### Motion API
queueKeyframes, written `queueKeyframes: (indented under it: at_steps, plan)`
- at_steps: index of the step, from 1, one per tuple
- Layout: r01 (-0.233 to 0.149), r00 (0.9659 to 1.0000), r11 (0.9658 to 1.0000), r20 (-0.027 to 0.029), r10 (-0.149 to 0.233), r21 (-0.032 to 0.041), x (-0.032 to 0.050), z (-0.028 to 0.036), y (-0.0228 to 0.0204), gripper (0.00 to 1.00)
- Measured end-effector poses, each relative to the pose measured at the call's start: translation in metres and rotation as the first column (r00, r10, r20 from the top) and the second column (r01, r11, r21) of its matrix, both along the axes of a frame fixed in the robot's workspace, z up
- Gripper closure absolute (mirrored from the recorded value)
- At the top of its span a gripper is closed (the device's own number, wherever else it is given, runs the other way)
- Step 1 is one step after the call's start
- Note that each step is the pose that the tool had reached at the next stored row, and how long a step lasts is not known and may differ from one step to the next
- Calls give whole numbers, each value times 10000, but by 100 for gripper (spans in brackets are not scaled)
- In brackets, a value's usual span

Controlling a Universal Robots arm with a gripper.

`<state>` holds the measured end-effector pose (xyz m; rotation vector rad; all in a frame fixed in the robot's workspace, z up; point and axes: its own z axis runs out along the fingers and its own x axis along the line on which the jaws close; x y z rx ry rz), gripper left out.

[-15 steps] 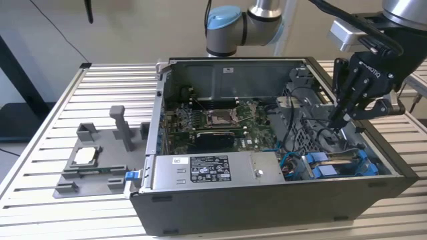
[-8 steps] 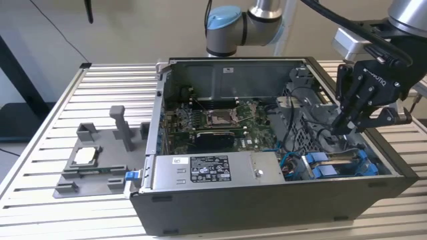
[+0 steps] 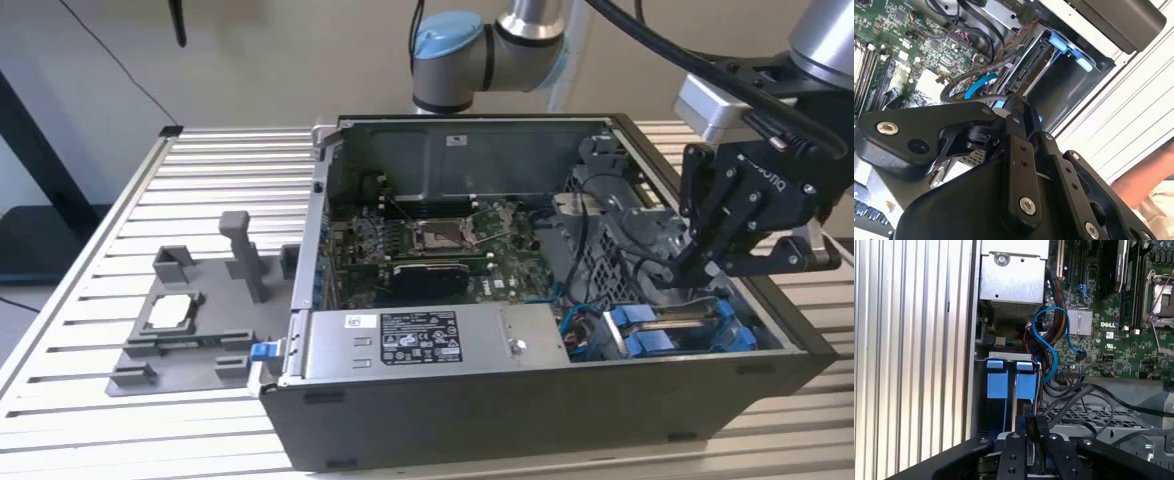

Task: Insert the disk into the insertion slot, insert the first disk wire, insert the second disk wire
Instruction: 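Insert the first disk wire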

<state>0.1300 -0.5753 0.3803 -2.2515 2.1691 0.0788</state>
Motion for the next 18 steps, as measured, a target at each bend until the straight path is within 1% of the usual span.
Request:
queueKeyframes:
  at_steps: [5, 6, 8, 15, 18]
  plan:
    - [0, 10000, 10000, 0, 0, 0, 0, 0, -1, 81]
    - [0, 10000, 10000, 9, 0, -1, 0, 0, -1, 81]
    - [1, 10000, 10000, 45, 0, -2, 0, -3, -1, 81]
    - [0, 10000, 10000, 52, 0, -3, 0, -4, -1, 81]
    - [0, 10000, 10000, 74, 0, -4, 0, -7, -2, 81]
